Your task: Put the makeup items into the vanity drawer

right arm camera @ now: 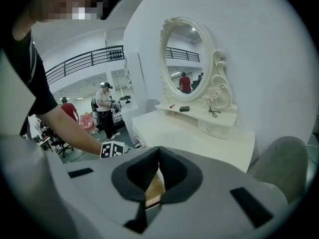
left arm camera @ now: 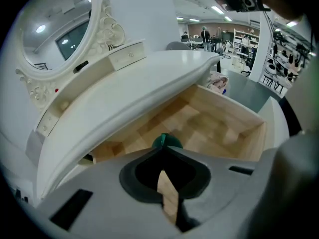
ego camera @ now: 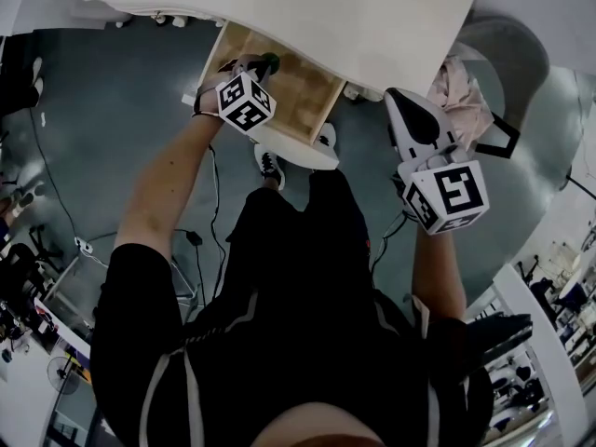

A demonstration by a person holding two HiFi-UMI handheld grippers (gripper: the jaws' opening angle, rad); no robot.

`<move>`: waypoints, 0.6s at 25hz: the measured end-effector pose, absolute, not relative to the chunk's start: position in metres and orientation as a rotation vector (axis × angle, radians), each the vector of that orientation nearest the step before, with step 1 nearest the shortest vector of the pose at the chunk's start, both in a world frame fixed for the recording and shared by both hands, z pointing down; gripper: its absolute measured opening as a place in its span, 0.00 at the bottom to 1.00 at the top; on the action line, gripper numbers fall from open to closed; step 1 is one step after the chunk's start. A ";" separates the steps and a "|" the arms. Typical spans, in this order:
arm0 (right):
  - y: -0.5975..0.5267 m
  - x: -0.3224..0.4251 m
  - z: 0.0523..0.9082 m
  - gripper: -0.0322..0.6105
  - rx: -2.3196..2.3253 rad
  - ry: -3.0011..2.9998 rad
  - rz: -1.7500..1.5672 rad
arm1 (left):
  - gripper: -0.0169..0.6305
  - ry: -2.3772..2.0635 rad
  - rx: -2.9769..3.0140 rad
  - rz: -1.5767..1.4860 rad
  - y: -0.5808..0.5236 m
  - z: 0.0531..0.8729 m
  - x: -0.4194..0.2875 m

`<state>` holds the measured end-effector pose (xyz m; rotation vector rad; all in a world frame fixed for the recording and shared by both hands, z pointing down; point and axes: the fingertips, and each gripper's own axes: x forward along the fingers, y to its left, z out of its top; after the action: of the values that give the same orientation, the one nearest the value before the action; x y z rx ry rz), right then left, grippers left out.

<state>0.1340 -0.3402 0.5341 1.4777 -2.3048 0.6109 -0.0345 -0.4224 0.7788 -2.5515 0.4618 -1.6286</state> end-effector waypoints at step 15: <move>-0.345 0.134 0.574 0.06 1.413 -2.261 0.666 | 0.03 0.333 -2.400 -1.885 -0.437 0.845 -0.045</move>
<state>0.1340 -0.3451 0.5740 1.4132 -2.2611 0.6655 -0.0447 -0.4369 0.8450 -2.4002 0.3332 -1.8855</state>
